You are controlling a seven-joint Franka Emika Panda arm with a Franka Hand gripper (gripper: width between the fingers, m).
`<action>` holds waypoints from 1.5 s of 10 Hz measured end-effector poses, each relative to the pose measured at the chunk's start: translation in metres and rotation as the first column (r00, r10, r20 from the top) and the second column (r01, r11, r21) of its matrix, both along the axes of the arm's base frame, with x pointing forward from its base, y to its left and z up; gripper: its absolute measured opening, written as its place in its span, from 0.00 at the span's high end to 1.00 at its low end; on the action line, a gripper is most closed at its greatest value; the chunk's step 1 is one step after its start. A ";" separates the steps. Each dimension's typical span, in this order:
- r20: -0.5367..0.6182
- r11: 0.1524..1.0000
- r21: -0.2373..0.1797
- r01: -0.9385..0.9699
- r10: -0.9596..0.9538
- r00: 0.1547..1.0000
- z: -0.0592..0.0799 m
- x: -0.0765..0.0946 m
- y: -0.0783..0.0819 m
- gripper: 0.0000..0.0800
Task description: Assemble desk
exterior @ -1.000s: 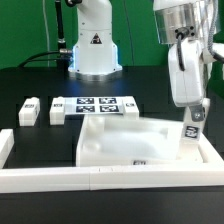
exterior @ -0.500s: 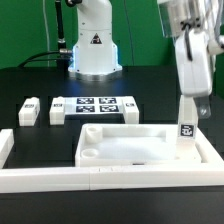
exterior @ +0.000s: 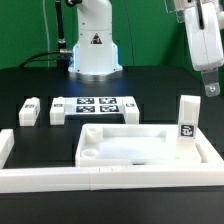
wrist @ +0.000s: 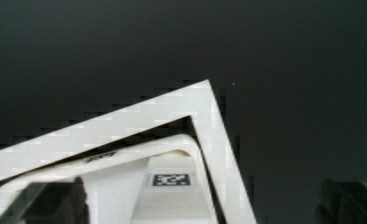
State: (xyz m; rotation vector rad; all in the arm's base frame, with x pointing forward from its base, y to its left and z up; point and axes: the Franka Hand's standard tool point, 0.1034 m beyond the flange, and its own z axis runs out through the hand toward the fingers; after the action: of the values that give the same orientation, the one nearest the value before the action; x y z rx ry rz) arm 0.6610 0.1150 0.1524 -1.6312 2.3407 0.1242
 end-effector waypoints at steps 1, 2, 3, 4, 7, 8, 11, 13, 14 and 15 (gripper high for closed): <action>0.000 1.000 -0.001 -0.002 0.002 1.000 -0.001 0.000 0.000 0.19; 0.001 1.000 -0.002 -0.008 0.008 1.000 -0.001 0.000 0.000 0.19; 0.010 0.999 -0.009 -0.046 0.046 0.999 0.000 0.000 0.000 0.19; 0.021 0.995 -0.017 -0.095 0.095 0.995 0.003 -0.005 0.001 0.19; 0.040 0.948 -0.058 -0.312 0.314 0.948 0.008 -0.044 0.012 0.19; 0.051 0.926 -0.072 -0.370 0.374 0.926 0.009 -0.045 0.014 0.19; 0.080 0.823 -0.127 -0.554 0.565 0.821 0.008 -0.045 0.013 0.19; 0.097 0.715 -0.193 -0.672 0.695 0.712 -0.006 -0.051 0.015 0.19; 0.094 0.610 -0.229 -0.759 0.789 0.607 -0.017 -0.066 0.009 0.19; 0.077 0.508 -0.250 -0.824 0.859 0.506 -0.025 -0.080 0.004 0.19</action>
Offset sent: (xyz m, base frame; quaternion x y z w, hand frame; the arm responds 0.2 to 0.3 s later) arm -0.0232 0.0042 0.0120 -0.0128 -0.0187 -0.0598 0.9980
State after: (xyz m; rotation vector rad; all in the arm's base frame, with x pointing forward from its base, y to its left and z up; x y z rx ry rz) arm 0.5806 0.1187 0.1270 -2.6195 1.2057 -0.0617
